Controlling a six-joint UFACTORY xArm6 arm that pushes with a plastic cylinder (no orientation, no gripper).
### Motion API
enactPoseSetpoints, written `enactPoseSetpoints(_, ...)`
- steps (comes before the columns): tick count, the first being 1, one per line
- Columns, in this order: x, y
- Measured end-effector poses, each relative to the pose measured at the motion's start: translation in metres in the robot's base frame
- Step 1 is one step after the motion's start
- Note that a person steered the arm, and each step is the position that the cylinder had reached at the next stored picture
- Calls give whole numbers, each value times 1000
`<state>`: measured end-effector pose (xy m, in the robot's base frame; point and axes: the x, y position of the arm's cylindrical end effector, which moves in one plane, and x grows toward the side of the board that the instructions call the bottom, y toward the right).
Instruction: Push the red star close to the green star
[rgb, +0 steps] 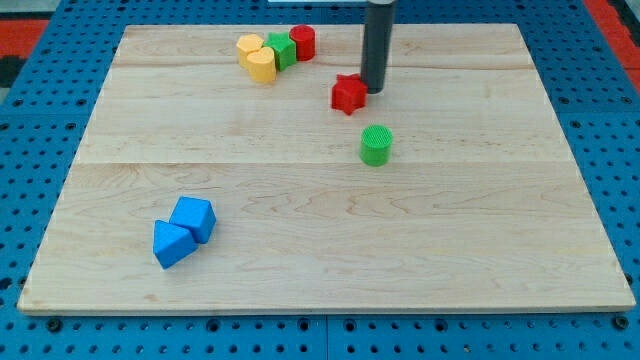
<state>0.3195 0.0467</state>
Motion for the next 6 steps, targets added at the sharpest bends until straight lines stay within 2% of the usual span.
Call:
enactPoseSetpoints(2,58,-5)
enactPoseSetpoints(3,26,-50)
enactPoseSetpoints(4,-7,-50)
enactPoseSetpoints(5,-12,-41)
enactPoseSetpoints(6,36,48)
